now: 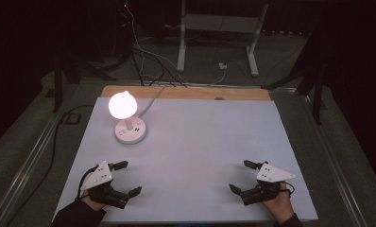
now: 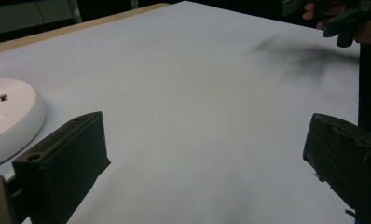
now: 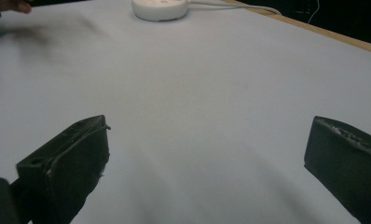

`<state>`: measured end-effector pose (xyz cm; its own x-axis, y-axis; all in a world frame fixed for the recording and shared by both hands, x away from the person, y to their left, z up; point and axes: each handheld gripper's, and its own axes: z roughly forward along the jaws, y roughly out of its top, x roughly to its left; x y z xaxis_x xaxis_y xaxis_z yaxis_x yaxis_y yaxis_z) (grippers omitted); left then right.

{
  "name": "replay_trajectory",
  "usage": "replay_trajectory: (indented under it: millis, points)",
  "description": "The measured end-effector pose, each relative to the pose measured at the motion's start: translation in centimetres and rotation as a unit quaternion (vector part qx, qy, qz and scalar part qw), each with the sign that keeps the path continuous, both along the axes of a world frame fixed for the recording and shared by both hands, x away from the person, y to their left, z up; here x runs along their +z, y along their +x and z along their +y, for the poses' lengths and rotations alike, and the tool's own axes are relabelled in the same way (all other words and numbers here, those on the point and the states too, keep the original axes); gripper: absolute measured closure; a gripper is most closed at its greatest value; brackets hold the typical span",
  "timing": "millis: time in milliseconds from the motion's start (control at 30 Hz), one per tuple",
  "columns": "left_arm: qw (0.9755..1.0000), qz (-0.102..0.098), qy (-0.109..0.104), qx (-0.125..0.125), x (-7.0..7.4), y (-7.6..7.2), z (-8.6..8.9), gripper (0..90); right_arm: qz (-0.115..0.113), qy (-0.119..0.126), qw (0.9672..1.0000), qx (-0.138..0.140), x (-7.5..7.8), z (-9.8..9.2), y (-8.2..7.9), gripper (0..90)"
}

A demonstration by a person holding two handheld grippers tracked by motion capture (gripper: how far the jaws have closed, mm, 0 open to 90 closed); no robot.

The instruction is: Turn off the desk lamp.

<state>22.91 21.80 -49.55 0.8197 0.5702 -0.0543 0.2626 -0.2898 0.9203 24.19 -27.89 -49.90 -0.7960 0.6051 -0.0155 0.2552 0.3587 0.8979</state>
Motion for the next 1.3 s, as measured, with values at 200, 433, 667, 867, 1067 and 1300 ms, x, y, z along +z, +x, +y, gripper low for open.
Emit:
replay_trajectory:
  millis: [200, 433, 667, 867, 1067, 1300]
  points:
    - [1.0000, 0.002, 0.005, -0.004, -0.1, 0.0, -0.1, 0.3, 0.004, -0.006, 1.0000, 0.003, -0.2, 0.2, 0.1, 0.0]
    - [0.9999, 0.005, 0.005, -0.009, -0.1, 0.0, -0.1, 0.4, 0.003, -0.009, 1.0000, 0.002, -0.2, 0.4, 0.1, 0.0]
    - [0.9997, 0.007, 0.013, -0.021, -0.2, -0.1, -0.4, 0.4, 0.003, 0.001, 1.0000, 0.006, 0.0, 0.4, 0.1, 0.0]
    - [0.9993, 0.006, 0.006, -0.035, 0.3, -0.2, -0.8, 0.4, 0.000, 0.005, 0.9999, 0.009, 0.1, 0.5, 0.0, 0.0]
    - [0.9985, 0.005, 0.002, -0.055, 0.9, -0.3, -1.3, 0.4, -0.004, 0.017, 0.9998, 0.008, 0.3, 0.4, -0.1, 0.0]
    - [0.9986, -0.005, -0.004, -0.052, 1.8, 0.0, -1.5, 0.4, -0.006, 0.021, 0.9997, 0.006, 0.4, 0.4, -0.1, 0.0]
